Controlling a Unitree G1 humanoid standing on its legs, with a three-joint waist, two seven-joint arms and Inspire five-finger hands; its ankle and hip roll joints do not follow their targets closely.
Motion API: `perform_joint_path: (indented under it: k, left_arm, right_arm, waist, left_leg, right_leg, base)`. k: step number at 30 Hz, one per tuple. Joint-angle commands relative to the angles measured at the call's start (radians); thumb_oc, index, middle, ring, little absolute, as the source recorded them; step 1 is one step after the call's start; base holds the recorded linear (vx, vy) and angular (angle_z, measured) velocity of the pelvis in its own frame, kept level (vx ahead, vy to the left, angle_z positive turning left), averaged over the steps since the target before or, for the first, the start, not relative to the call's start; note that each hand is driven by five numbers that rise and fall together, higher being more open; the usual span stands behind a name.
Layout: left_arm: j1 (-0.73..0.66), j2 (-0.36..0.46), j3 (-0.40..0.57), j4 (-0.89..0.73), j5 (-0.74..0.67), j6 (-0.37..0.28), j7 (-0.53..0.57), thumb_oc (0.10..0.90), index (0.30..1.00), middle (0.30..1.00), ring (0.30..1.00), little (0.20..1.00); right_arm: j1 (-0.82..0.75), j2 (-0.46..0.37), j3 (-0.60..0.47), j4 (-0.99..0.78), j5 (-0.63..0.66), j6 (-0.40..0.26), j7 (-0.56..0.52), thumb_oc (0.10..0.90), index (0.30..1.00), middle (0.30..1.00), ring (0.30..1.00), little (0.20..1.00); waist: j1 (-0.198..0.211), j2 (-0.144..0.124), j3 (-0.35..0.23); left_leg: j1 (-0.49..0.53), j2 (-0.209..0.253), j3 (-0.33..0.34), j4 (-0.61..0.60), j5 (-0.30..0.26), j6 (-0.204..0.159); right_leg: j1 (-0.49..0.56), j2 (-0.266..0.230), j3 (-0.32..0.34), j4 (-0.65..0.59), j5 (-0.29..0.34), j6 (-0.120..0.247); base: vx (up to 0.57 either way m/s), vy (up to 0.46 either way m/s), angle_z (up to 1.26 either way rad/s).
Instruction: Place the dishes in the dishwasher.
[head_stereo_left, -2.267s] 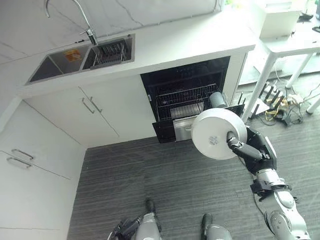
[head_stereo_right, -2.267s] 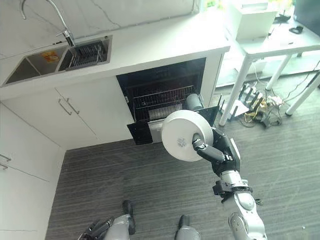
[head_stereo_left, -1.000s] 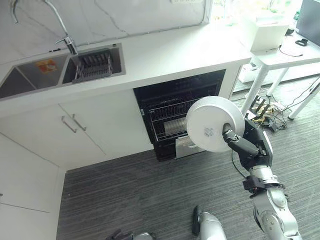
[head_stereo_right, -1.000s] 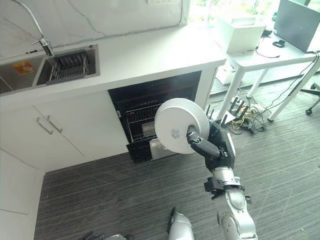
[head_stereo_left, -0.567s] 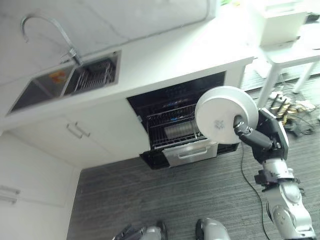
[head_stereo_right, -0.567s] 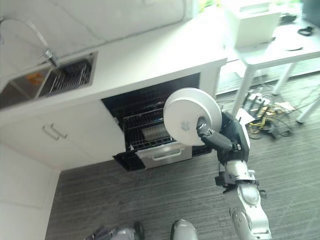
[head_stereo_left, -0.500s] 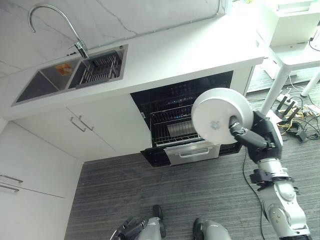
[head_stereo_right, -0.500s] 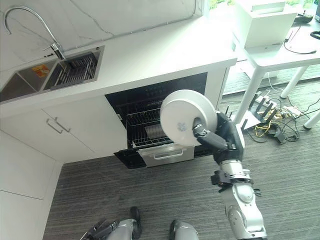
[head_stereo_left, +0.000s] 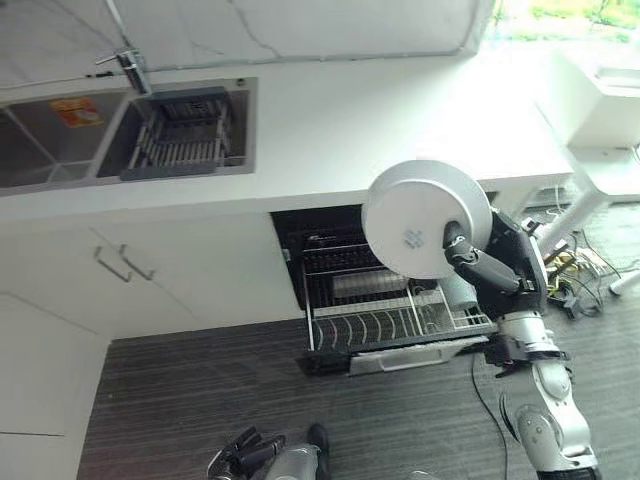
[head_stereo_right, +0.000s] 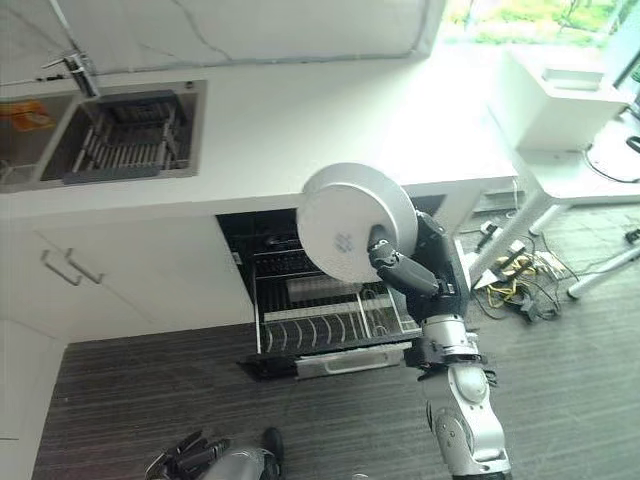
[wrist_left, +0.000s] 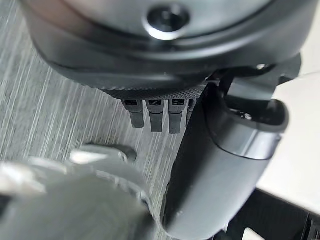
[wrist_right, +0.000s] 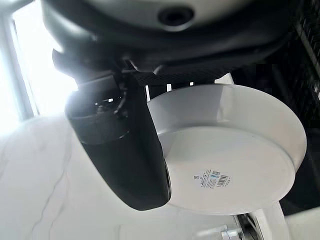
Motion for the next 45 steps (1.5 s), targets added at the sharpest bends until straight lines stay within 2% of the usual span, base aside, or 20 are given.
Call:
perform_joint_path:
  k: [1, 2, 3, 4, 5, 6, 7, 11, 12, 17, 22, 23, 28, 32, 35, 39, 45]
  left_arm:
    - [0.092, 0.018, -0.024, -0.033, 0.028, -0.012, 0.013, 0.800, 0.900, 0.900, 0.900, 0.900]
    - [0.093, 0.019, -0.026, -0.043, 0.024, -0.007, 0.019, 0.800, 0.900, 0.900, 0.900, 0.900]
    - [0.092, 0.024, -0.029, -0.057, 0.023, 0.004, 0.020, 0.800, 0.900, 0.900, 0.900, 0.900]
    - [0.090, 0.027, -0.030, -0.062, 0.027, 0.008, 0.020, 0.800, 0.900, 0.900, 0.900, 0.900]
    - [0.066, 0.040, -0.042, -0.081, 0.045, 0.031, 0.021, 0.800, 0.900, 0.900, 0.900, 0.900]
    - [0.062, 0.046, -0.045, -0.090, 0.054, 0.043, 0.020, 0.800, 0.900, 0.900, 0.900, 0.900]
    - [0.067, 0.049, -0.041, -0.111, 0.048, 0.060, 0.027, 0.800, 0.900, 0.900, 0.900, 0.900]
    - [0.067, 0.049, -0.041, -0.112, 0.048, 0.060, 0.028, 0.800, 0.900, 0.900, 0.900, 0.900]
    - [0.095, 0.012, -0.034, -0.096, 0.053, 0.043, 0.039, 0.800, 0.900, 0.900, 0.900, 0.900]
    - [0.125, -0.007, -0.021, -0.067, 0.076, 0.014, 0.021, 0.800, 0.900, 0.900, 0.900, 0.900]
    - [0.128, -0.008, -0.018, -0.065, 0.077, 0.012, 0.018, 0.800, 0.900, 0.900, 0.900, 0.900]
    - [0.134, -0.007, -0.024, -0.055, 0.095, -0.005, 0.008, 0.800, 0.900, 0.900, 0.900, 0.900]
    - [0.129, 0.006, -0.033, -0.046, 0.104, -0.012, 0.004, 0.800, 0.900, 0.900, 0.900, 0.900]
    - [0.130, 0.015, -0.034, -0.048, 0.122, -0.010, 0.003, 0.800, 0.900, 0.900, 0.900, 0.900]
    - [0.131, 0.033, -0.055, -0.050, 0.140, 0.001, 0.005, 0.800, 0.900, 0.900, 0.900, 0.900]
    - [0.134, 0.045, -0.070, -0.066, 0.142, 0.016, 0.011, 0.800, 0.900, 0.900, 0.900, 0.900]
    - [0.150, 0.070, -0.094, -0.086, 0.144, 0.025, -0.006, 0.800, 0.900, 0.900, 0.900, 0.900]
  right_arm:
    - [-0.051, -0.026, -0.073, -0.127, -0.061, -0.177, -0.014, 0.400, 0.300, 0.300, 0.300, 0.300]
    - [-0.051, -0.031, -0.072, -0.118, -0.060, -0.184, -0.012, 0.400, 0.300, 0.300, 0.300, 0.300]
    - [-0.058, -0.041, -0.073, -0.100, -0.059, -0.193, -0.011, 0.400, 0.300, 0.300, 0.300, 0.300]
    - [-0.062, -0.046, -0.072, -0.094, -0.065, -0.199, -0.014, 0.400, 0.300, 0.300, 0.300, 0.300]
    - [-0.071, -0.073, -0.069, -0.088, -0.126, -0.219, -0.027, 0.400, 0.300, 0.300, 0.300, 0.300]
    - [-0.070, -0.074, -0.067, -0.091, -0.159, -0.220, -0.038, 0.400, 0.300, 0.300, 0.300, 0.300]
    - [-0.066, -0.087, -0.065, -0.094, -0.185, -0.218, -0.038, 0.400, 0.300, 0.300, 0.300, 0.300]
    - [-0.066, -0.087, -0.065, -0.094, -0.185, -0.218, -0.038, 0.400, 0.300, 0.300, 0.300, 0.300]
    - [-0.058, -0.123, -0.072, -0.076, -0.260, -0.208, -0.026, 0.400, 0.300, 0.300, 0.300, 0.300]
    - [-0.052, -0.197, -0.065, -0.089, -0.477, -0.233, -0.029, 0.400, 0.300, 0.300, 0.300, 0.300]
    - [-0.052, -0.207, -0.063, -0.091, -0.498, -0.238, -0.031, 0.400, 0.300, 0.300, 0.300, 0.300]
    - [-0.060, -0.287, -0.038, -0.086, -0.696, -0.271, -0.058, 0.400, 0.300, 0.300, 0.300, 0.300]
    - [-0.103, -0.359, 0.031, -0.019, -0.838, -0.274, -0.097, 0.400, 0.300, 0.300, 0.300, 0.300]
    - [-0.132, -0.393, 0.077, 0.032, -0.895, -0.270, -0.123, 0.400, 0.300, 0.300, 0.300, 0.300]
    - [-0.192, -0.429, 0.155, 0.132, -0.952, -0.246, -0.154, 0.400, 0.300, 0.300, 0.300, 0.300]
    - [-0.262, -0.432, 0.235, 0.246, -0.998, -0.234, -0.186, 0.400, 0.300, 0.300, 0.300, 0.300]
    - [-0.366, -0.403, 0.354, 0.484, -1.109, -0.218, -0.292, 0.400, 0.300, 0.300, 0.300, 0.300]
  waist:
    - [-0.052, 0.061, -0.045]
    - [-0.054, 0.060, -0.040]
    - [-0.058, 0.056, -0.032]
    - [-0.060, 0.055, -0.029]
    - [-0.076, 0.022, -0.006]
    - [-0.079, 0.018, -0.005]
    - [-0.082, 0.017, 0.000]
    - [-0.082, 0.017, 0.000]
    - [-0.067, 0.004, -0.023]
    - [-0.056, 0.011, -0.041]
    - [-0.055, 0.012, -0.043]
    - [-0.039, 0.015, -0.048]
    - [-0.018, 0.013, -0.065]
    - [-0.003, 0.012, -0.070]
    - [0.031, 0.009, -0.073]
    - [0.057, 0.012, -0.067]
    - [0.103, 0.020, -0.056]
  left_leg:
    - [-0.035, 0.068, -0.100, 0.060, -0.141, -0.069]
    - [-0.033, 0.064, -0.105, 0.060, -0.142, -0.069]
    - [-0.033, 0.058, -0.115, 0.060, -0.139, -0.073]
    - [-0.031, 0.057, -0.118, 0.060, -0.140, -0.075]
    - [-0.027, 0.032, -0.108, 0.060, -0.149, -0.081]
    - [-0.025, 0.029, -0.104, 0.060, -0.156, -0.078]
    - [-0.015, 0.030, -0.101, 0.060, -0.163, -0.076]
    - [-0.014, 0.030, -0.101, 0.060, -0.163, -0.076]
    - [0.015, 0.043, -0.066, 0.060, -0.177, -0.093]
    - [0.017, 0.053, -0.062, 0.060, -0.177, -0.108]
    - [0.019, 0.054, -0.063, 0.060, -0.178, -0.110]
    - [0.037, 0.058, -0.078, 0.060, -0.188, -0.120]
    - [0.032, 0.058, -0.098, 0.060, -0.183, -0.130]
    - [0.031, 0.056, -0.111, 0.060, -0.182, -0.134]
    - [0.026, 0.056, -0.128, 0.060, -0.177, -0.142]
    - [0.021, 0.054, -0.144, 0.060, -0.169, -0.147]
    - [0.005, 0.049, -0.172, 0.060, -0.151, -0.154]
  right_leg:
    - [-0.074, 0.064, 0.015, 0.018, 0.143, 0.050]
    - [-0.103, 0.077, 0.020, 0.013, 0.133, 0.042]
    - [-0.119, 0.108, 0.025, -0.051, 0.112, 0.030]
    - [-0.120, 0.116, 0.026, -0.074, 0.106, 0.027]
    - [-0.235, 0.093, 0.089, -0.074, 0.067, 0.036]
    - [-0.244, 0.089, 0.106, -0.074, 0.081, 0.042]
    - [-0.250, 0.090, 0.116, -0.074, 0.085, 0.045]
    - [-0.250, 0.090, 0.116, -0.074, 0.085, 0.045]
    - [-0.231, 0.078, 0.094, -0.074, 0.034, 0.039]
    - [-0.222, 0.074, 0.070, -0.074, 0.014, 0.032]
    - [-0.219, 0.074, 0.068, -0.074, 0.012, 0.031]
    - [-0.192, 0.077, 0.053, -0.074, -0.009, 0.030]
    - [-0.183, 0.078, 0.032, -0.074, -0.018, 0.027]
    - [-0.176, 0.077, 0.017, -0.074, -0.023, 0.025]
    - [-0.167, 0.074, -0.004, -0.074, -0.028, 0.025]
    - [-0.159, 0.070, -0.024, -0.074, -0.030, 0.024]
    - [-0.150, 0.062, -0.058, -0.074, -0.030, 0.023]
  base:
    - [0.11, 0.137, 0.05]
    - [0.09, 0.005, 0.16]
    - [0.08, -0.068, 0.15]
    - [0.07, -0.229, 0.23]
    - [0.08, -0.220, 0.10]
    - [0.12, -0.253, 0.41]
    - [0.11, -0.092, 0.43]
    - [0.07, -0.078, 0.12]
    - [0.23, -0.322, -0.11]
    - [0.08, -0.143, 0.00]
    - [0.02, -0.038, 0.04]
    - [0.07, -0.137, 0.06]
    - [0.04, -0.084, 0.16]
    - [0.01, -0.048, 0.09]
    - [0.00, -0.045, 0.13]
    - [-0.01, -0.016, 0.19]
    - [0.01, -0.007, 0.15]
